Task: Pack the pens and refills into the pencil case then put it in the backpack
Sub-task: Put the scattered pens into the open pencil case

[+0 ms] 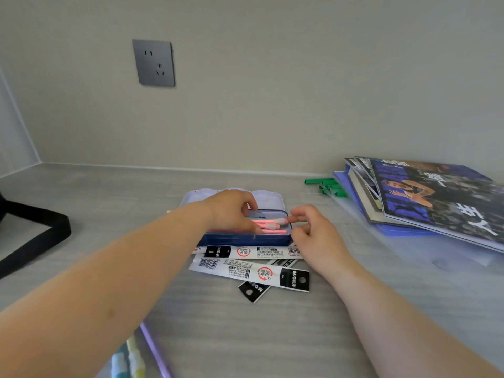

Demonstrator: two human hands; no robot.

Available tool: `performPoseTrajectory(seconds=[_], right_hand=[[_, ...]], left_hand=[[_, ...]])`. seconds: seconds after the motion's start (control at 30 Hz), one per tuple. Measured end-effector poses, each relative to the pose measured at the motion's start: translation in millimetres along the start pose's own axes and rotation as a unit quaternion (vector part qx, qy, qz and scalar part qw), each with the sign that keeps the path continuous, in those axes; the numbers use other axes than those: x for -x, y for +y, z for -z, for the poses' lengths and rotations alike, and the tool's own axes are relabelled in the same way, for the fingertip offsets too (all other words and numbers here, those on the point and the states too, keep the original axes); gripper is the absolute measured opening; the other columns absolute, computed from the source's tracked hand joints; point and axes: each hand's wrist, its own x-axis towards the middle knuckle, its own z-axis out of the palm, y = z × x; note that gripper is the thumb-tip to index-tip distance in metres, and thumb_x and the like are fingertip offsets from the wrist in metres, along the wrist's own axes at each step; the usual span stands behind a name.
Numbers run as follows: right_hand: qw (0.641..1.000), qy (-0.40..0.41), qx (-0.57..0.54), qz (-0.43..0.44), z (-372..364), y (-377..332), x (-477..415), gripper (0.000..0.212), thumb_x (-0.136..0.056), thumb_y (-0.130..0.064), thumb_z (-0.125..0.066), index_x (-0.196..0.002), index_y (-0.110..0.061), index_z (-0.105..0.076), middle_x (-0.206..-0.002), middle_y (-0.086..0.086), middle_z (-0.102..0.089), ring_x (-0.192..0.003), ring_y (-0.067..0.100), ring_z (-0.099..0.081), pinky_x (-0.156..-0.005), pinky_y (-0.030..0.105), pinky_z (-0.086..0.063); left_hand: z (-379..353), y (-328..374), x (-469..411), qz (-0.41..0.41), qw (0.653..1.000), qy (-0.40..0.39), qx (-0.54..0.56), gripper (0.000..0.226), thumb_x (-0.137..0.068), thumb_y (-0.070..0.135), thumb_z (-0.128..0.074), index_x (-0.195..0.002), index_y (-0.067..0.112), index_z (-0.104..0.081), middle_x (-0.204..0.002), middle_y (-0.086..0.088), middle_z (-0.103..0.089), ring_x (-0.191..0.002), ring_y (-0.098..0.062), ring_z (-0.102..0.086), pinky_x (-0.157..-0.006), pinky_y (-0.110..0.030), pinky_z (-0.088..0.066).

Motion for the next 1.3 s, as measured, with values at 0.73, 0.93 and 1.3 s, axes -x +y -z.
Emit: performPoseTrajectory(seconds=[0.73, 0.93, 1.3], right_hand=[[0.999, -0.009, 0.030, 0.008, -0.6, -3.1, 1.9, 0.025, -0.085, -0.011, -0.049, -0.110, -0.015, -0.050, -0.114, 0.000, -0.059, -0.079, 0.012, -0.051, -0.074, 0.023, -0.036], [0.999, -0.010, 0.034, 0.007, -0.1, -5.0, 2.6, 0.027, -0.085, -0.010, -0.049, -0.112, -0.015, -0.050, -0.104, -0.006, -0.054, -0.082, 0.012, -0.052, -0.073, 0.023, -0.036], [0.999, -0.011, 0.045, 0.002, 0.4, -1.1, 1.1, 0.027, -0.085, -0.012, -0.047, -0.111, -0.017, -0.050, -0.092, -0.002, -0.057, -0.072, 0.013, -0.052, -0.055, 0.012, -0.032]], left_hand=[[22.6, -72.6, 75.9, 0.216, 0.951, 0.176, 0.137, 0.033, -0.091, 0.017, -0.043, -0.122, 0.008, -0.051, -0.128, -0.015, -0.054, -0.114, -0.030, -0.050, -0.088, -0.028, -0.036], [24.1, -78.5, 79.9, 0.195, 0.966, 0.153, 0.080, 0.022, -0.088, 0.023, -0.050, -0.099, 0.007, -0.062, -0.086, -0.010, -0.059, -0.077, -0.023, -0.050, -0.057, -0.025, -0.034], [20.9, -61.5, 82.5, 0.159, 0.958, 0.166, 0.174, 0.026, -0.080, 0.021, -0.065, -0.056, 0.018, -0.054, -0.051, -0.004, -0.058, -0.045, -0.015, -0.055, -0.045, -0.017, -0.047]])
